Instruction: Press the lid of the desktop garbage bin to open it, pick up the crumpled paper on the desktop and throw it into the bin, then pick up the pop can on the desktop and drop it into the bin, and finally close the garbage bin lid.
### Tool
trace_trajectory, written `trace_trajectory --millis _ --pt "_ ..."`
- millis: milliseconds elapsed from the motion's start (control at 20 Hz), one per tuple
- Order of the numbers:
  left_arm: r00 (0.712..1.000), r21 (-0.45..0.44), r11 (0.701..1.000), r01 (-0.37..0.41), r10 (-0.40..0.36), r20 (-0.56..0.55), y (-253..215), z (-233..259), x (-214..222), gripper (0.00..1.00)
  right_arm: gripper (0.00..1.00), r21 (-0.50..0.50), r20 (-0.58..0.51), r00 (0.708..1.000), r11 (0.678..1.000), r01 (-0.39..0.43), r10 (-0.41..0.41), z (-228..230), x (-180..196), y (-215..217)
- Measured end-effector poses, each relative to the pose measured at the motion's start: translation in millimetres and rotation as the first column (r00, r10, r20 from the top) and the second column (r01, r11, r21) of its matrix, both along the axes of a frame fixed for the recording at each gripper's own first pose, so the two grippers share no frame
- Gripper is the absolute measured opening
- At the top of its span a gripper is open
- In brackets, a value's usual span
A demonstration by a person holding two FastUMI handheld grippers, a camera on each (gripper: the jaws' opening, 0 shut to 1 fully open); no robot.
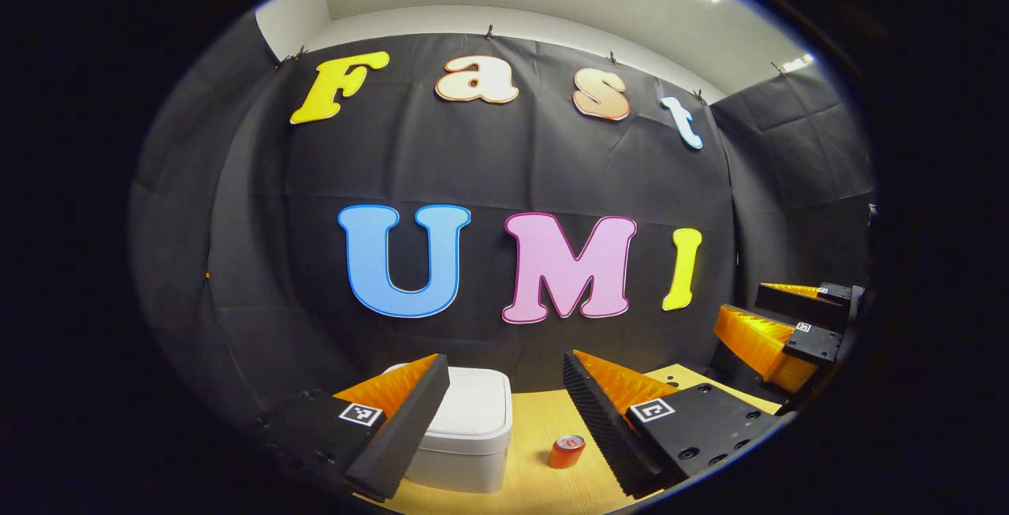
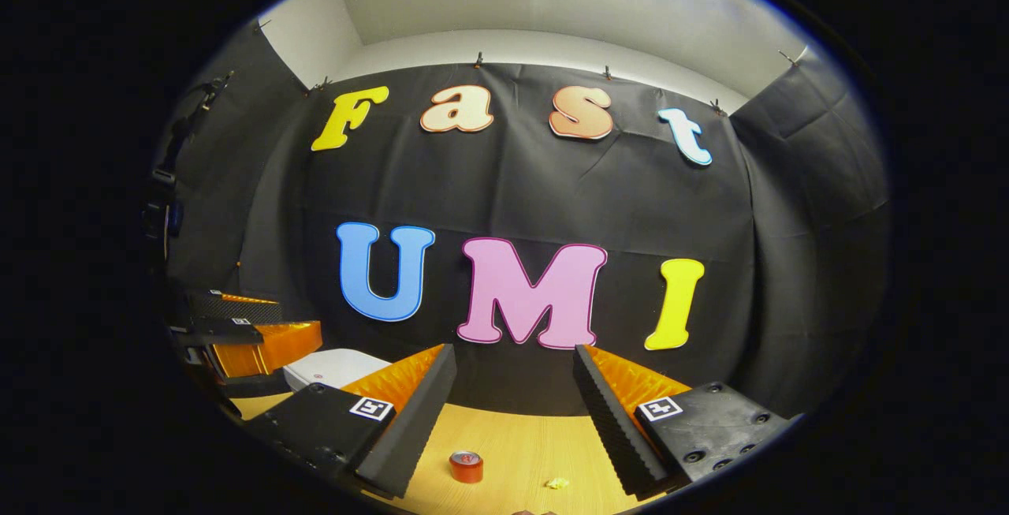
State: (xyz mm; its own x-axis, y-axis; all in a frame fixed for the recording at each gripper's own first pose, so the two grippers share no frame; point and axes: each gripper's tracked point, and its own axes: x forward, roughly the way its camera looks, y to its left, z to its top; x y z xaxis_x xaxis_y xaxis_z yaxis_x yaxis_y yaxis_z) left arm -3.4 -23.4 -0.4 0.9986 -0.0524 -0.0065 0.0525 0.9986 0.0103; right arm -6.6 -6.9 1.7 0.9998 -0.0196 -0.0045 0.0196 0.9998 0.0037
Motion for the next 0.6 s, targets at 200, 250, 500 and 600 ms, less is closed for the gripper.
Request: trace_trajectory --millis 200,250,500,600 --pt "1.000 -0.002 1.000 0.005 -0.005 -0.004 -1.8 -0.9 0.2 0.98 0.96 0.002 -0.003 1.000 1.000 0.008 -0.008 2.1 -1.5 -4.1" --pt "1.000 -0.001 1.000 0.006 -0.006 -0.005 -2.3 -0.1 0.7 0.98 0.96 0.002 -0.003 1.000 1.000 0.010 -0.010 1.7 -2.9 -4.6" --pt "1.000 0.016 1.000 0.005 -0.005 -0.002 -0.9 1.6 6.8 0.98 0.96 0.014 -0.013 0.999 0.999 0.030 -0.030 0.5 -3.9 -14.1" --pt "1.000 0.020 1.000 -0.014 0.014 -0.014 5.4 -1.8 11.4 0.98 0.96 0.008 -0.014 0.999 0.999 0.034 -0.034 0.1 -3.6 -17.1"
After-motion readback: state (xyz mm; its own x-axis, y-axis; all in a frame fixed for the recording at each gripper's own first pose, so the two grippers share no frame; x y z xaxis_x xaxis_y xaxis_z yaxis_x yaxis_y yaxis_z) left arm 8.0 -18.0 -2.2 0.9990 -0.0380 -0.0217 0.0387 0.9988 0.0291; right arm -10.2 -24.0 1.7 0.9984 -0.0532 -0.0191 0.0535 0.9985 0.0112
